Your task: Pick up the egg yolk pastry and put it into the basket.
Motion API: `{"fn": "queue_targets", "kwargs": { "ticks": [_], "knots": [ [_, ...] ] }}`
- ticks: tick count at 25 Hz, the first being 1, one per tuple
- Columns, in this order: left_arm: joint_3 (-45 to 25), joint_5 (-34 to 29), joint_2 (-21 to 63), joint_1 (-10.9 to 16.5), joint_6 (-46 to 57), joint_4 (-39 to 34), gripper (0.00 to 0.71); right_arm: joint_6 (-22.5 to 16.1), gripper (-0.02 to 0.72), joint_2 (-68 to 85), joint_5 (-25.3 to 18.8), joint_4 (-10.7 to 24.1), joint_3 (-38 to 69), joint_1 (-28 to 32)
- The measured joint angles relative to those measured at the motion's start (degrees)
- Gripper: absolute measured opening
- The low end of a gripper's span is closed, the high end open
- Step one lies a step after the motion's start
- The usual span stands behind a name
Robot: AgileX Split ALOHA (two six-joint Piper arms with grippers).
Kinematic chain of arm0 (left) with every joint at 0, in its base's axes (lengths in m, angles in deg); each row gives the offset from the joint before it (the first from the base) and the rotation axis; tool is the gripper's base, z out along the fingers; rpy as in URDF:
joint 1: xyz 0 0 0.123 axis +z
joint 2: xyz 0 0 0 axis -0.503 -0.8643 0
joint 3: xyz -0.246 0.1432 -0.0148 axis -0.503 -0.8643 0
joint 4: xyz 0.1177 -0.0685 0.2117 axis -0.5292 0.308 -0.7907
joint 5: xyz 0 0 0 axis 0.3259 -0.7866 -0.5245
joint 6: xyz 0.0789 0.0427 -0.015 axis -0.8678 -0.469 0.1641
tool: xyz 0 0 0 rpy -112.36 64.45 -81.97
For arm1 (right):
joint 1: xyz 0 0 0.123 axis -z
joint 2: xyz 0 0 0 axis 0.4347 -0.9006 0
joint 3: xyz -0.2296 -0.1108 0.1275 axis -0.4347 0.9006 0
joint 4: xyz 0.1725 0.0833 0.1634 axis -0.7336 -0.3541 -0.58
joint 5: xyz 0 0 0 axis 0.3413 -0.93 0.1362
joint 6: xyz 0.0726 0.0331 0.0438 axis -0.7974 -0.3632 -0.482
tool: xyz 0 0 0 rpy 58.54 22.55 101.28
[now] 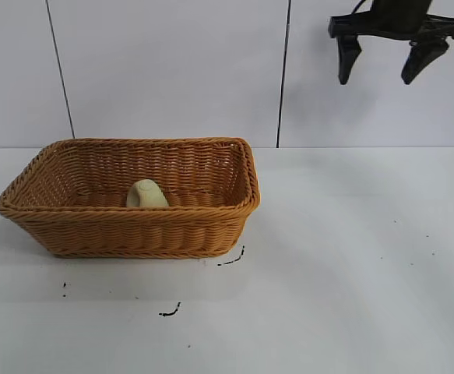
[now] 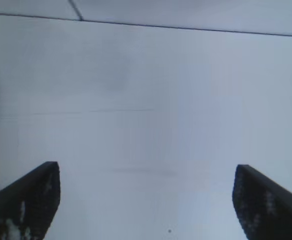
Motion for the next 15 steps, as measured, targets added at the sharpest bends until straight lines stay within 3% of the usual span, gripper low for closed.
{"fn": "queue_targets", "kwargs": {
  "ticks": [7, 15],
  "knots": [
    [0.0, 0.0, 0.0, 0.0, 0.0, 0.0, 0.697, 1.3, 0.668, 2.9, 0.1, -2.3, 4.7, 1.7],
    [0.0, 0.0, 0.0, 0.0, 0.0, 0.0, 0.697, 1.8, 0.668, 21.2, 0.2, -2.5, 28.0, 1.6]
  ]
}}
